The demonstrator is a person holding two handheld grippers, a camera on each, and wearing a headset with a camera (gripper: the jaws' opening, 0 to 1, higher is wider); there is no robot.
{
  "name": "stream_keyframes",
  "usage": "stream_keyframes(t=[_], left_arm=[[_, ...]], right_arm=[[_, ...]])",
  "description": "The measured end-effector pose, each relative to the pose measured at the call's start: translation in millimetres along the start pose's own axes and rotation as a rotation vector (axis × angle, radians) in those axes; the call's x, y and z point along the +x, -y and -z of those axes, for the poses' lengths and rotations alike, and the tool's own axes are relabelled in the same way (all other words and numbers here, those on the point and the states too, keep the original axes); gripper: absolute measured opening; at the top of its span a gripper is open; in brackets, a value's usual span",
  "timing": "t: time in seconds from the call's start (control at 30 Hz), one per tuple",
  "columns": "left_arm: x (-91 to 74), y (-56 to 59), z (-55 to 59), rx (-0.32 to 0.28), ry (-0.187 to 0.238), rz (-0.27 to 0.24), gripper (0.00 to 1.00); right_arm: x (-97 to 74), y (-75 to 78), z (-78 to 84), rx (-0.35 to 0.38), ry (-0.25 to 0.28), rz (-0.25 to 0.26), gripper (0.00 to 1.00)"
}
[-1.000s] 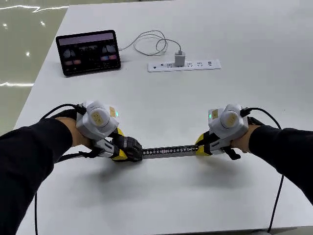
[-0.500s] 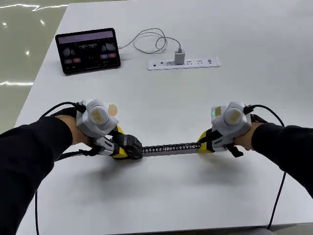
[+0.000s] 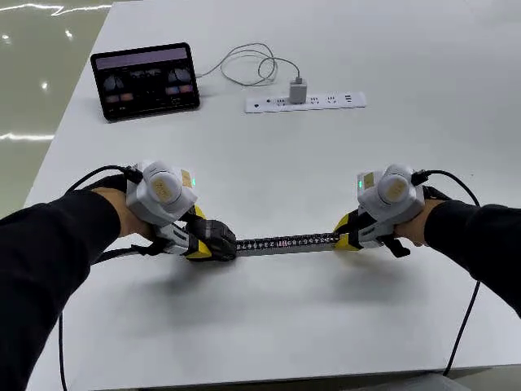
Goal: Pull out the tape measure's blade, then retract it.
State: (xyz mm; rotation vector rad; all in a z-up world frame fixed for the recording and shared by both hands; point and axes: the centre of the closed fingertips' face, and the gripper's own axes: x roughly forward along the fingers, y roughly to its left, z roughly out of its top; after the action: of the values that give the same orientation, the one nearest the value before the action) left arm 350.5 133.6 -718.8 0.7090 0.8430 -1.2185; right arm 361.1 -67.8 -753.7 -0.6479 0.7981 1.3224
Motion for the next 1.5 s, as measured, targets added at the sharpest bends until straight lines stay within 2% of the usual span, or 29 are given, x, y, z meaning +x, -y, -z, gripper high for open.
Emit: stream_keyframes(t=[1.5], left_arm=[[-1.2, 0.4, -1.2, -0.004, 0.007, -0.004, 0.3]], right_arm=[[-13.0, 2.3, 15.7, 0.015, -0.013, 0.016, 0.08]])
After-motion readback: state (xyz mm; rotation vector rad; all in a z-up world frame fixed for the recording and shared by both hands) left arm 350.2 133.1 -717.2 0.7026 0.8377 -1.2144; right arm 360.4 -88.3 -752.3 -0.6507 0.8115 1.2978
